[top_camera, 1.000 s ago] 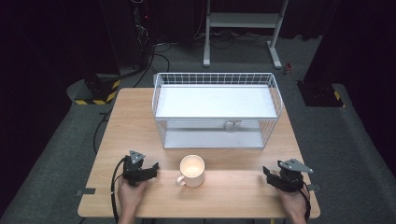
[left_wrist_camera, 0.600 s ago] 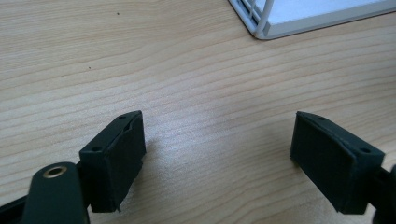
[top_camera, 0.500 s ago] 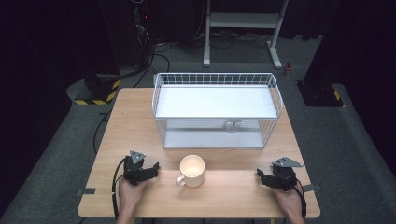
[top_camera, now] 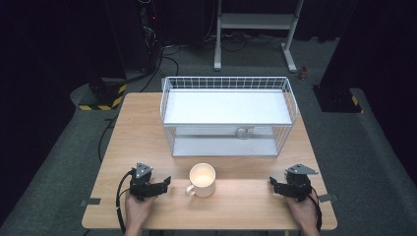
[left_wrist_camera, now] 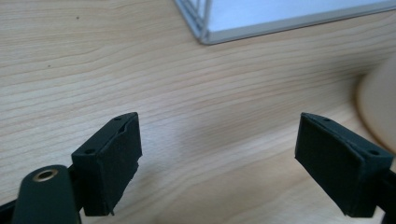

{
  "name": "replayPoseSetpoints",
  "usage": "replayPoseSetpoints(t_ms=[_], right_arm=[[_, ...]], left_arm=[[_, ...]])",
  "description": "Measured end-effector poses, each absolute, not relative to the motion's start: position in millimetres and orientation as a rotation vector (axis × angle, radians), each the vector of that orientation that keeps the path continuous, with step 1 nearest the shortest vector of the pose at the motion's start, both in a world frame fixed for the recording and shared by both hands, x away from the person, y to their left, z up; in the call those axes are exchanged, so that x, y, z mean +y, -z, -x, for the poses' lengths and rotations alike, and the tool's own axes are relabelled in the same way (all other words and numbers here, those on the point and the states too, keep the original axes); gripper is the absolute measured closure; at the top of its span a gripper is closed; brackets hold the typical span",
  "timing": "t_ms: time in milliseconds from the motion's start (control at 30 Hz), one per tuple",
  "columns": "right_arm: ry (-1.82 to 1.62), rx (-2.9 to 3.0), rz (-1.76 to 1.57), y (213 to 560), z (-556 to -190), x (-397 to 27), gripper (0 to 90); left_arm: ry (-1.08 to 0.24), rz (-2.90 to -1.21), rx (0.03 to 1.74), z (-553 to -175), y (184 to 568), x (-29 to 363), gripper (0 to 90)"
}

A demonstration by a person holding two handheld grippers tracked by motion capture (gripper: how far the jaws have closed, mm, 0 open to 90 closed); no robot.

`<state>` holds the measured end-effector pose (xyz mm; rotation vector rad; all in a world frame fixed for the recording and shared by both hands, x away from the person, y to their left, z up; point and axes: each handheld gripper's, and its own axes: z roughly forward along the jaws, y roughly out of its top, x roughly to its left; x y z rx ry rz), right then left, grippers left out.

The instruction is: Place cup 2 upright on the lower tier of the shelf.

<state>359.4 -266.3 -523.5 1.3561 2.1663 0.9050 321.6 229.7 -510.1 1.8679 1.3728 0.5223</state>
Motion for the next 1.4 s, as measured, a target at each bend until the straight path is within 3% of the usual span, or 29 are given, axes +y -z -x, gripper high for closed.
replayPoseSetpoints(t_ms=[967,1400], right_arm=[[-0.903,2.17,-1.349,523,-359,-266,22.7],[-0.903,2.17,-1.349,523,-359,-266,22.8]], left_arm=[[-0.493,-1.911,1.158,-274,485,199,11.6],[-0.462,-1.958,1.08,-273,484,172,7.3]])
